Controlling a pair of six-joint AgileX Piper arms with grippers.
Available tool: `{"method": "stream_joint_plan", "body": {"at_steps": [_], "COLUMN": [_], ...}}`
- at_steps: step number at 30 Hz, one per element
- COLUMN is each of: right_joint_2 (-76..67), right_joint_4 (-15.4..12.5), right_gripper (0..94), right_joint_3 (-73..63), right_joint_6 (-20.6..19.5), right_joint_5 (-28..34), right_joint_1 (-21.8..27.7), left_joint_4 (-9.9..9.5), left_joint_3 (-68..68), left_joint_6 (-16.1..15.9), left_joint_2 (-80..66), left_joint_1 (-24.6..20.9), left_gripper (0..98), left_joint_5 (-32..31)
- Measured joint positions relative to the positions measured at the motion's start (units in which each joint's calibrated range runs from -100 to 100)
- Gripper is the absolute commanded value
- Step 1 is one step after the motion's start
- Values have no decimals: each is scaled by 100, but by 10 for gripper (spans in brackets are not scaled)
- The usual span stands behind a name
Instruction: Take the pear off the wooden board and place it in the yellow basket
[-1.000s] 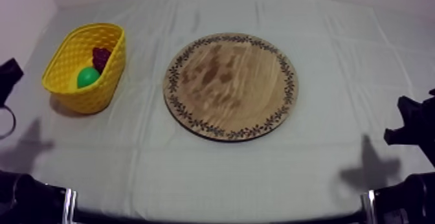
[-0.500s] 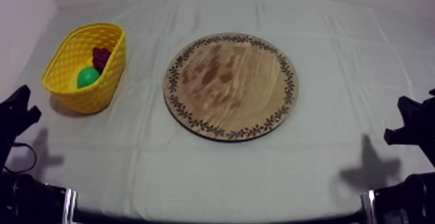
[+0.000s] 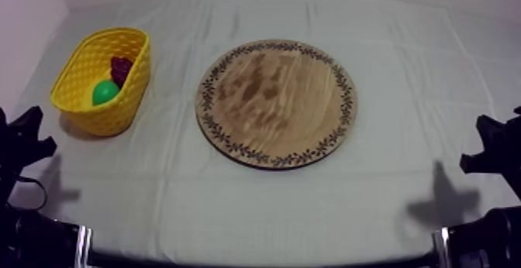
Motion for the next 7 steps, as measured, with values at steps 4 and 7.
{"method": "stream_joint_plan", "body": {"at_steps": [4, 7], "right_joint_2": [0, 0], "right_joint_4": [0, 0], "right_gripper": [5, 5], "right_joint_3": [0, 0], "right_joint_6": [0, 0], "right_joint_5": [0, 0], "right_joint_1": [0, 0], "left_joint_4": [15, 34], "left_joint_3": [0, 0], "left_joint_6": [-18, -47], "left_joint_2": [0, -6], "left_joint_1": [0, 0], "left_gripper": [0, 0], "left_joint_5": [33, 33]}}
